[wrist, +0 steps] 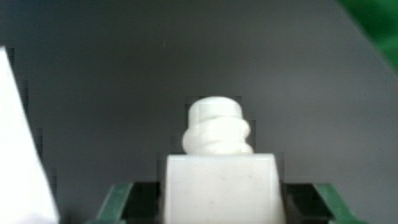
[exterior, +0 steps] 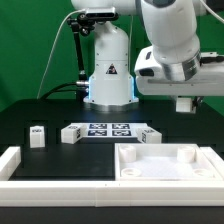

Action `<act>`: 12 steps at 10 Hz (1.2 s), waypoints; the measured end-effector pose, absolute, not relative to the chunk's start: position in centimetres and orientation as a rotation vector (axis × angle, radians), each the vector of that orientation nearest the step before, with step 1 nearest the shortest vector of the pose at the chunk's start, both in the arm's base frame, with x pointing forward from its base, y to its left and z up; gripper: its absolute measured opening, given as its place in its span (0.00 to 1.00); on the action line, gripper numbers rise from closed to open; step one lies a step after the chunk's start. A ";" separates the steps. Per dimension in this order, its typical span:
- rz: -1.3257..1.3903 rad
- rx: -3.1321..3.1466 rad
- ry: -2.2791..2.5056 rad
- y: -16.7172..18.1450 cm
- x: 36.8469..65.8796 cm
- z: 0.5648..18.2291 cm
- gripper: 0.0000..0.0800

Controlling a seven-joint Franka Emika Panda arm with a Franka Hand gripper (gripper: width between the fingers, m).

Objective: Assemble one leg

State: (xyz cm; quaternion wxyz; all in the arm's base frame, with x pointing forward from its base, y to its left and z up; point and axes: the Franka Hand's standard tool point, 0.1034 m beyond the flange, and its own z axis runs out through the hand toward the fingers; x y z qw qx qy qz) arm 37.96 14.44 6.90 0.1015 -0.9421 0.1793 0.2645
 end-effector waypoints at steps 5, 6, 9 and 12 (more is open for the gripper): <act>0.277 -3.056 0.138 10.5 43.6 11.0 0.36; 0.166 -3.061 0.128 10.7 44.4 11.3 0.36; -0.194 -3.040 0.129 11.4 44.3 10.9 0.36; -0.358 -3.031 -0.111 12.4 46.5 9.1 0.36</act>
Offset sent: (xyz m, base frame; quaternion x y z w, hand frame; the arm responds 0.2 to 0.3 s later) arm 0.0421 -0.0473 0.0338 -0.0933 0.1445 -0.1663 0.9710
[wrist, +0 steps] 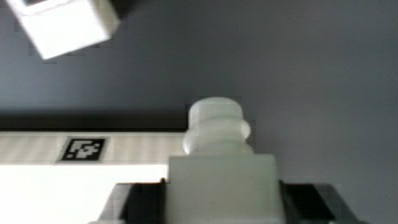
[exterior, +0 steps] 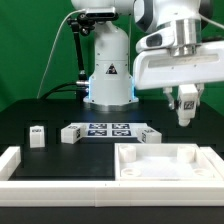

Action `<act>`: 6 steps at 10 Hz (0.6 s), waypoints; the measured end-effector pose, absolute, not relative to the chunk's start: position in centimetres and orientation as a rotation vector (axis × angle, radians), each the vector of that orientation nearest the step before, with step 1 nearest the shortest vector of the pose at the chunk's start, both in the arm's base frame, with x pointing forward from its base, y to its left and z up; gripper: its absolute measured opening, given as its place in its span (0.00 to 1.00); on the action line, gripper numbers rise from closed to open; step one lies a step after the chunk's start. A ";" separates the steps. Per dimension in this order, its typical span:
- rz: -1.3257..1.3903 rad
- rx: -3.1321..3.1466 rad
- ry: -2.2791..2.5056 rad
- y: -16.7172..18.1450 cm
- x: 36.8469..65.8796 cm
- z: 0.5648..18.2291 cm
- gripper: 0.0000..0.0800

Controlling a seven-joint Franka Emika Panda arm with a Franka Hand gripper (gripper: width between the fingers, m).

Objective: Assemble one leg

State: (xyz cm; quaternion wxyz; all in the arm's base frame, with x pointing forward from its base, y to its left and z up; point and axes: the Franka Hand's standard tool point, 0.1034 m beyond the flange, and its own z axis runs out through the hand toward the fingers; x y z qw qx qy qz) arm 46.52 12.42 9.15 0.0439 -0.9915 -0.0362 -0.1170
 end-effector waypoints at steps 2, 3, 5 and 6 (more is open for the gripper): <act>-0.413 -3.017 -0.205 12.9 49.4 9.7 0.36; -0.415 -3.016 -0.226 13.0 50.7 9.8 0.36; -0.413 -3.016 -0.227 13.0 50.5 9.6 0.36; -0.413 -3.016 -0.227 13.0 50.5 9.6 0.36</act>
Offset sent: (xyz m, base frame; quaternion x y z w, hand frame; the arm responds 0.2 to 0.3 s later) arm 0.0000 0.0000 0.0000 0.0000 0.0000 0.0000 1.0000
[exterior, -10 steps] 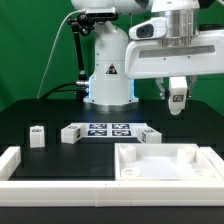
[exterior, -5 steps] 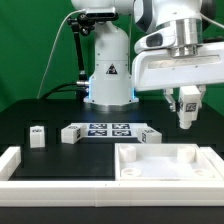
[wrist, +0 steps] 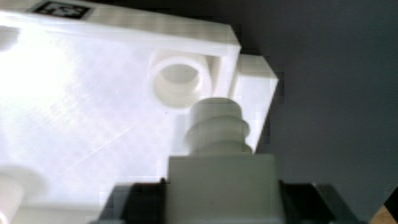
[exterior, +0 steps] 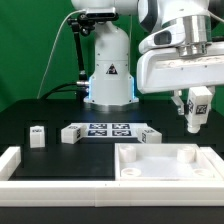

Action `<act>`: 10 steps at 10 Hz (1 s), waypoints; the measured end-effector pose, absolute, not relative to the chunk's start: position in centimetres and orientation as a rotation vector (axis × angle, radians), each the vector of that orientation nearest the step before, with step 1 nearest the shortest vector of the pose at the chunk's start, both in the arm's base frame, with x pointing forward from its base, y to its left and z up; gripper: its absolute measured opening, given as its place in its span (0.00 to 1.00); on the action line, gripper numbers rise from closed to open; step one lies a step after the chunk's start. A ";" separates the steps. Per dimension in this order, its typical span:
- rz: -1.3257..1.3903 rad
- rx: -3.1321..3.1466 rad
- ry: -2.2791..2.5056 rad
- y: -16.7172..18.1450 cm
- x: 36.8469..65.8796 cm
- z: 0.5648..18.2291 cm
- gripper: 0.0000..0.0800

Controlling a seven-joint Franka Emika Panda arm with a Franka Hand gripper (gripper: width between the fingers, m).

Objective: Assemble one leg

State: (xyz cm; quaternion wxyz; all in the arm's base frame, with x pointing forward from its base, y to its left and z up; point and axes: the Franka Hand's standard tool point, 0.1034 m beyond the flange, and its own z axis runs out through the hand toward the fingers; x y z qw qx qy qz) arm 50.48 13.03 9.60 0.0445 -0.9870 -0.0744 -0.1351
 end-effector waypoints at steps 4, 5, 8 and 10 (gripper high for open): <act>-0.448 -3.012 -0.307 12.0 54.2 9.1 0.36; -0.460 -3.009 -0.332 11.6 55.9 8.7 0.36; -0.493 -3.002 -0.418 10.3 60.4 7.7 0.36; -0.517 -2.998 -0.425 10.3 61.1 8.1 0.36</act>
Offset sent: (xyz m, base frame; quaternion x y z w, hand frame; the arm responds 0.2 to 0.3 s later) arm 0.0748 -0.0100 -0.0067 -0.0055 0.0173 -0.0614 0.9979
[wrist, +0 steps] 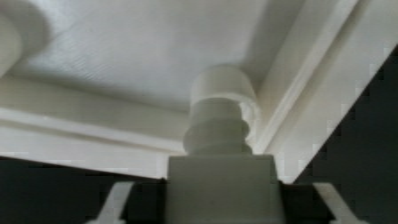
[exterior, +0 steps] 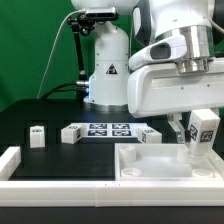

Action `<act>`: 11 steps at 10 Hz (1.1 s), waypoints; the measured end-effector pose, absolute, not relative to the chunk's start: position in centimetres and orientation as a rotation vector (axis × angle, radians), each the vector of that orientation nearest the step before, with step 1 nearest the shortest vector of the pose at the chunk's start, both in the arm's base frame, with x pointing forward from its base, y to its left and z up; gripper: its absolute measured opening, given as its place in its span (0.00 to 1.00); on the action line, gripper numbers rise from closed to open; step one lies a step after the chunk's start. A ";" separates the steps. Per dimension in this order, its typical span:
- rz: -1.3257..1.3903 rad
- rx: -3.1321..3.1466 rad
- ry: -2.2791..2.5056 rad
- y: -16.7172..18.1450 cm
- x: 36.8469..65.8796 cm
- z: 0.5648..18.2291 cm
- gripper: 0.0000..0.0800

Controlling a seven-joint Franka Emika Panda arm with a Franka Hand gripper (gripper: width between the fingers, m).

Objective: Assemble one leg

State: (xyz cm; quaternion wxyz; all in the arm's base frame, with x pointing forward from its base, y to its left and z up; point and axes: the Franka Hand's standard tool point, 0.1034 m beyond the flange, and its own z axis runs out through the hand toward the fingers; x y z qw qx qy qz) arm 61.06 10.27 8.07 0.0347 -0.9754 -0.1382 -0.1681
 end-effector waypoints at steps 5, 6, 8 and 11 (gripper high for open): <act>-0.605 -2.982 -0.428 10.7 60.8 6.8 0.36; -0.608 -2.979 -0.431 10.9 61.0 6.6 0.36; -0.604 -2.974 -0.446 11.7 61.0 6.3 0.36; -0.664 -2.962 -0.440 11.8 61.1 5.3 0.36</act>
Offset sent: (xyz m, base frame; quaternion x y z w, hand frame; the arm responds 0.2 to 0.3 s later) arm -0.0090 0.0070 -0.0174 0.0008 0.0281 0.0148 0.9995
